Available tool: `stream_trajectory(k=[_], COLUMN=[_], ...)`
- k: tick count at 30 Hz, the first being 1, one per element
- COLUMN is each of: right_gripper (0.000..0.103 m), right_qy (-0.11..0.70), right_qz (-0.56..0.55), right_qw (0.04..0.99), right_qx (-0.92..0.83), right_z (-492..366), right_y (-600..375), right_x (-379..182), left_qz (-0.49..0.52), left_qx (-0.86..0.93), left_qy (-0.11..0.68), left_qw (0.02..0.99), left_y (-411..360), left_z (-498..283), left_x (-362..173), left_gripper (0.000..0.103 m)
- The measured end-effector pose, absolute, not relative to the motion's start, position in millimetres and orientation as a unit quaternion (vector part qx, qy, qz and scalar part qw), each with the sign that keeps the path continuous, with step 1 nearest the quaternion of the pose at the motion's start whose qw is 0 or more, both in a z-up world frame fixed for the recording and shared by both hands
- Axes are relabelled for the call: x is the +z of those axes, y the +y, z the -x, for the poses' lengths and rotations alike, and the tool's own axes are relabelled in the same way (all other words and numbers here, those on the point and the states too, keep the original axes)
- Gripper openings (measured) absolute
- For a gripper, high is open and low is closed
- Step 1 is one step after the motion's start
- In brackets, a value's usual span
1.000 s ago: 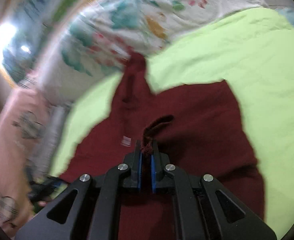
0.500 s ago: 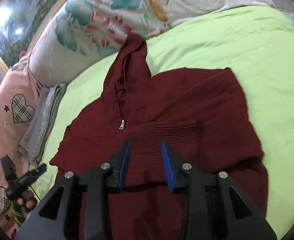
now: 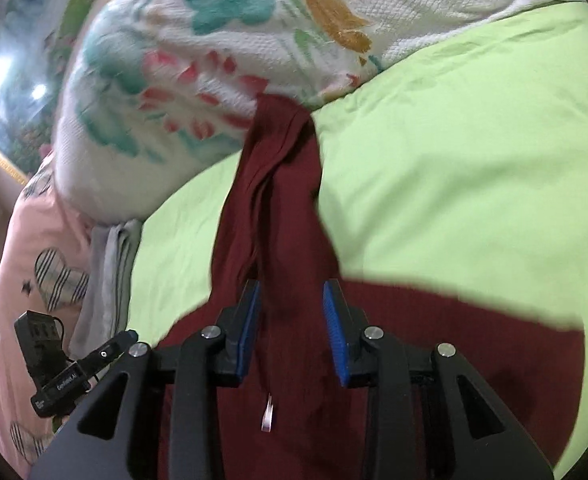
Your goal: Fold large clothes
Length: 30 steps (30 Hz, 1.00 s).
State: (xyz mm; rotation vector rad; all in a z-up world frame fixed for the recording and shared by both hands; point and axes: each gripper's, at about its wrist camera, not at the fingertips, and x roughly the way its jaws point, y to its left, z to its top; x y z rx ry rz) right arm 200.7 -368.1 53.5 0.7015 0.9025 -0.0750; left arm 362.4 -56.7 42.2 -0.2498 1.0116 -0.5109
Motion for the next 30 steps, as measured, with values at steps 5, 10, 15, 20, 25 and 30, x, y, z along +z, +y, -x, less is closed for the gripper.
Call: stream_trajectory(k=[5, 10, 15, 20, 25, 30], right_gripper=[0.033, 0.033, 0.031, 0.005, 0.005, 0.005], right_qy=[0.43, 0.444, 0.47, 0.456, 0.423, 0.422], right_qz=[-0.333, -0.337, -0.304, -0.295, -0.304, -0.286], right_qw=[0.839, 0.83, 0.829, 0.84, 0.854, 0.86], right_qx=[-0.025, -0.025, -0.011, -0.005, 0.0, 0.002], right_z=[-268, -323, -363, -359, -328, -297], right_y=[-391, -410, -403, -397, -404, -397], right_x=[37, 9, -14, -2, 37, 67], left_qz=[0.118, 0.128, 0.113, 0.08, 0.095, 0.102], left_qx=[-0.236, -0.238, -0.254, -0.292, -0.316, -0.319], left_qy=[0.496, 0.516, 0.525, 0.504, 0.464, 0.454], left_qw=[0.827, 0.813, 0.804, 0.809, 0.822, 0.826], left_y=[-112, -149, -180, -187, -157, -131], left_z=[-453, -518, -550, -552, -529, -498], left_x=[23, -4, -29, -22, 7, 22], left_gripper=[0.061, 0.061, 0.063, 0.002, 0.001, 0.001])
